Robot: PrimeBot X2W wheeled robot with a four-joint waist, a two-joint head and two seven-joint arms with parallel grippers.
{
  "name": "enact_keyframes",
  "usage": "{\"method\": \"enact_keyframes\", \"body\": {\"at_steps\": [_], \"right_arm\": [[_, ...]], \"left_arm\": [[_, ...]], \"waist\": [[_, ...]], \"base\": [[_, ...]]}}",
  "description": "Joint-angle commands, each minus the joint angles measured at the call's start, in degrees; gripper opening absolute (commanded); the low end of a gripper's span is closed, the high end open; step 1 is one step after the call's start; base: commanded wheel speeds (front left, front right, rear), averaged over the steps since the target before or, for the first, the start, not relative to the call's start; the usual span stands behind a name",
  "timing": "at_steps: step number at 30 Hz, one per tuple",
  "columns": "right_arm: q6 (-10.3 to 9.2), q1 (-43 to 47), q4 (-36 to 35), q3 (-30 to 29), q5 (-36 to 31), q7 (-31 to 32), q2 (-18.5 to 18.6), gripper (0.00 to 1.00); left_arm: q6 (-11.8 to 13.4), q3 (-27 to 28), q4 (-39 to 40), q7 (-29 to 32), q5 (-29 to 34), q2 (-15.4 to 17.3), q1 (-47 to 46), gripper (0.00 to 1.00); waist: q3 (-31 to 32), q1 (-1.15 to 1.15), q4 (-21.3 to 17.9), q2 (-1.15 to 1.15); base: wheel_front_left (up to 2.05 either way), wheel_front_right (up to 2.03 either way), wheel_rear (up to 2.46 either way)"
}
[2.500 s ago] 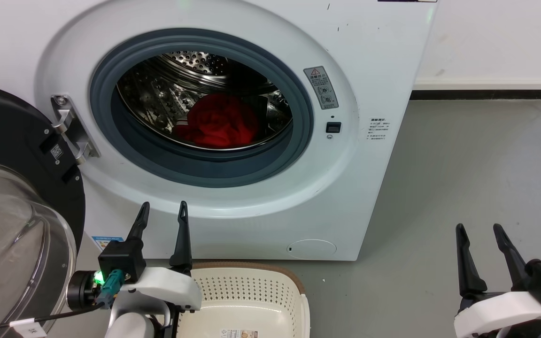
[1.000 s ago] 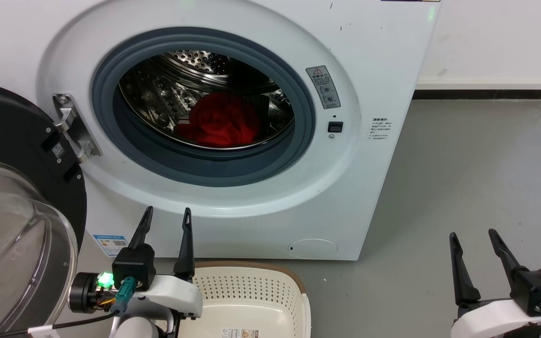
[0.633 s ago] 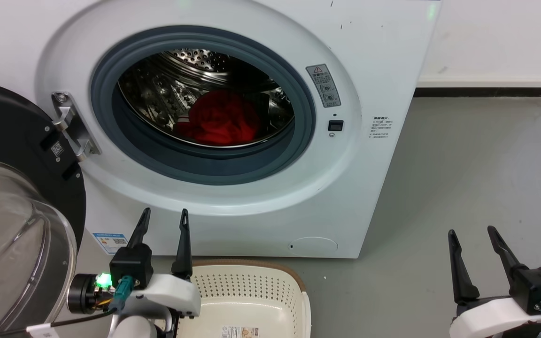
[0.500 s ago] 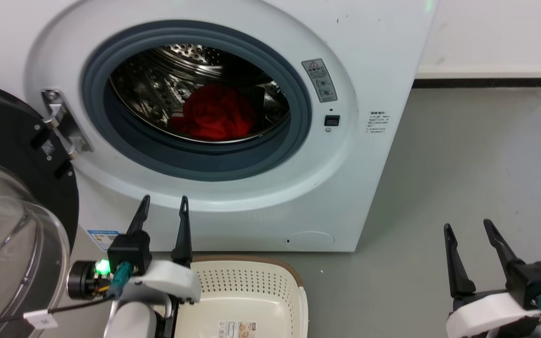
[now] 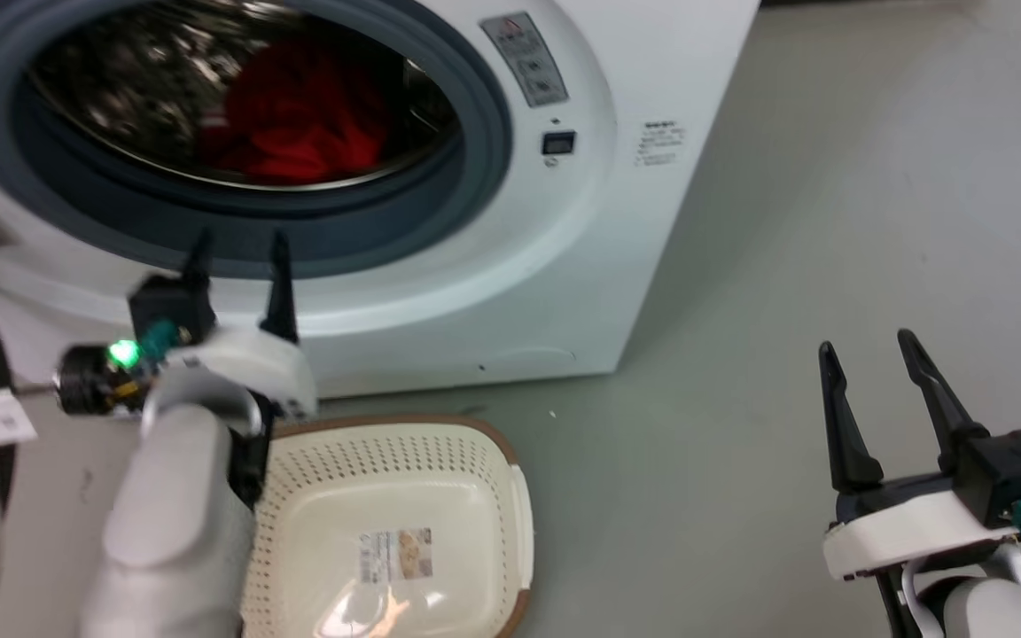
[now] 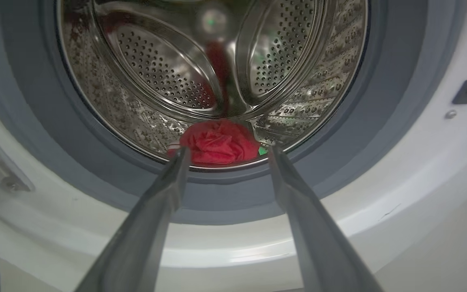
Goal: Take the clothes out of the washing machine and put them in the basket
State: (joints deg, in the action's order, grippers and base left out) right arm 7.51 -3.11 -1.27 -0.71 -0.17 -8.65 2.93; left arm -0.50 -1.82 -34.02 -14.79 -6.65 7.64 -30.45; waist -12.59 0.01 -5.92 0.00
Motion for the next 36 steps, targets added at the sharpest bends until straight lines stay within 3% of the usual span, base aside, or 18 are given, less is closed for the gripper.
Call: {"method": "enact_keyframes", "body": {"at_steps": [1, 12, 21, 29, 36], "right_arm": [[-0.04, -1.46, 0.26, 0.46, 0.33, -0.61, -0.09, 1.00], [-0.04, -6.83, 3.13, 3.00, 4.18, -4.40, -0.12, 1.00], [-0.04, -10.52, 6.37, 5.99, 7.89, -6.31, -0.13, 1.00], [-0.05, -12.60, 6.69, 8.25, 10.47, -6.53, -0.11, 1.00], [-0.04, -11.96, 6.01, 9.52, 11.77, -6.52, -0.11, 1.00]], "left_arm": [[-0.17, 0.32, -1.65, 0.34, -0.07, 1.24, -2.59, 1.00], [-0.51, 1.23, -12.92, 4.19, 0.61, 9.51, -20.09, 1.00], [-3.14, -0.26, -20.01, 11.52, 2.25, 17.34, -33.62, 1.00], [-5.87, -3.73, -24.23, 23.27, 3.97, 22.94, -45.05, 1.00], [-6.81, -7.33, -27.60, 39.30, 3.72, 26.02, -51.86, 1.00]], "waist": [[-4.65, -0.01, -3.63, 0.00], [-15.26, -0.01, -10.16, 0.00], [-21.15, -0.01, -14.69, 0.00], [-24.91, -0.01, -17.65, 0.00], [-26.93, -0.01, -19.56, 0.00]], "base": [[0.00, 0.00, 0.00], [0.00, 0.00, 0.00], [0.00, 0.00, 0.00], [0.00, 0.00, 0.00], [0.00, 0.00, 0.00]]}}
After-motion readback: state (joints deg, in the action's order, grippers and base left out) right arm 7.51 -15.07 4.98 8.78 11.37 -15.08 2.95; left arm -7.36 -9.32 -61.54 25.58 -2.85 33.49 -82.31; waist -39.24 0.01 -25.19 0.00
